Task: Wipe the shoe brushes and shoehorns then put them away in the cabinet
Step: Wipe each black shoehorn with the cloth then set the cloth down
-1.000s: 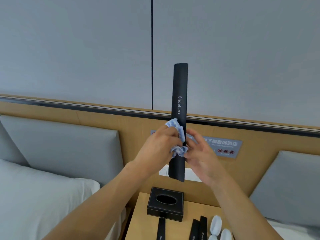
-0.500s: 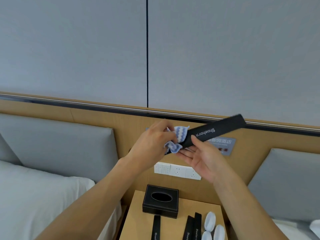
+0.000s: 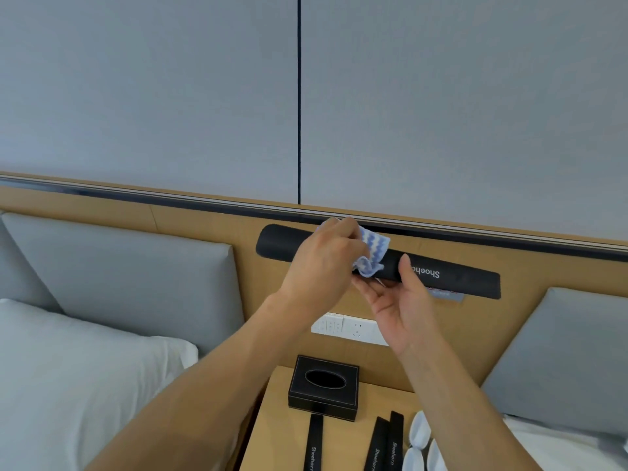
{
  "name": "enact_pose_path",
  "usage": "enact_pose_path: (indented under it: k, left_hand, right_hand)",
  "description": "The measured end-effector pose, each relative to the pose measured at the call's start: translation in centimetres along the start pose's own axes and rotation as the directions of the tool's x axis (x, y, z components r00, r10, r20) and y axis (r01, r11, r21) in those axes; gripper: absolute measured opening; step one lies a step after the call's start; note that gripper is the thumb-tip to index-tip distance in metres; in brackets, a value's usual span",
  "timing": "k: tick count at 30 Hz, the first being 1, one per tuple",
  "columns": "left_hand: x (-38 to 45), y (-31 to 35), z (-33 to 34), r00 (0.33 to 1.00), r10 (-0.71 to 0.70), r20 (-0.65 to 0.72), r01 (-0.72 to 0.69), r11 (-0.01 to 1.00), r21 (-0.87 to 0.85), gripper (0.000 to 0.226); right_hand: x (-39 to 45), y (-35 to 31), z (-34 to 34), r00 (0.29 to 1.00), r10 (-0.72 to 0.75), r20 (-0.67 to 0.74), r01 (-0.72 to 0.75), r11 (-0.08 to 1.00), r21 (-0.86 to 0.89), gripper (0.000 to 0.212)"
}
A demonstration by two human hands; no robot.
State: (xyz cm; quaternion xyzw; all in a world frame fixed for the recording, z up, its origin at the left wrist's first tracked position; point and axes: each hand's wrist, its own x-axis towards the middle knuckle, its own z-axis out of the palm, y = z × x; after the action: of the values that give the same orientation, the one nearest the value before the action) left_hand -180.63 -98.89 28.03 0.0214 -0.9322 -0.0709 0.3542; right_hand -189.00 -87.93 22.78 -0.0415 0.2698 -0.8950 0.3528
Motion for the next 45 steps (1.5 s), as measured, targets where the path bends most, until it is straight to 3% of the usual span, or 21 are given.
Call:
enact_pose_path:
  k: [6, 12, 19, 25, 28, 32, 36, 39, 42, 45]
  left_hand:
    - [-0.6, -4.7, -2.6, 0.989, -0.138, 0.060, 0.138, 0.990, 0.013, 0.016]
    - [-1.1, -7.0, -4.1, 0.974, -0.213, 0.080, 0.205, 0.975, 0.090, 0.020]
    - [-0.7, -5.6, -3.0, 0.953, -0.259, 0.158, 0.236, 0.960, 0.152, 0.020]
    - [-0.6, -2.5, -0.2, 0.946, -0.216, 0.241, 0.214, 0.976, 0.037, 0.013]
    - [-1.1, -3.0, 0.1, 0.934, -0.218, 0.284, 0.228, 0.974, -0.002, 0.011]
    - [-1.6, -4.2, -0.7, 0.923, -0.295, 0.246, 0.330, 0.937, -0.115, 0.014]
    - [-1.4, -5.3, -2.1, 0.915, -0.382, 0.126, 0.400, 0.899, -0.176, 0.015]
    - [-1.6, -5.1, -2.6, 0.897, -0.427, 0.116, 0.441, 0.836, -0.327, 0.020]
    - [-2.1, -3.8, -2.6, 0.937, -0.348, -0.024, 0.338, 0.922, -0.188, 0.015]
    - [-3.2, -2.9, -1.4, 0.962, -0.273, -0.016, 0.272, 0.960, -0.072, 0.008]
  right_hand:
    - [-0.4, -1.3, -1.4, 0.996, -0.087, 0.014, 0.086, 0.996, 0.017, 0.051]
    - [-0.1, -1.6, -1.9, 0.996, -0.081, 0.032, 0.082, 0.997, -0.013, 0.057]
    - [0.7, -1.3, -2.0, 0.986, -0.033, 0.162, 0.047, 0.995, -0.085, 0.041]
    - [1.2, -0.4, -1.8, 0.959, 0.104, 0.264, -0.079, 0.991, -0.106, 0.032]
    - [1.2, -0.6, -2.7, 0.940, 0.160, 0.301, -0.128, 0.984, -0.121, 0.038]
    - [0.7, -1.0, -4.0, 0.920, 0.212, 0.330, -0.178, 0.975, -0.130, 0.047]
    - [0.4, -1.4, -4.0, 0.956, 0.178, 0.234, -0.144, 0.977, -0.157, 0.030]
    - [0.4, -1.1, -3.5, 0.985, 0.114, 0.129, -0.081, 0.968, -0.237, 0.037]
    - [0.3, -0.6, -2.9, 0.998, 0.064, -0.008, -0.064, 0.970, -0.235, 0.039]
    - [0.0, 0.1, -2.3, 0.995, 0.060, -0.075, -0.072, 0.980, -0.183, 0.041]
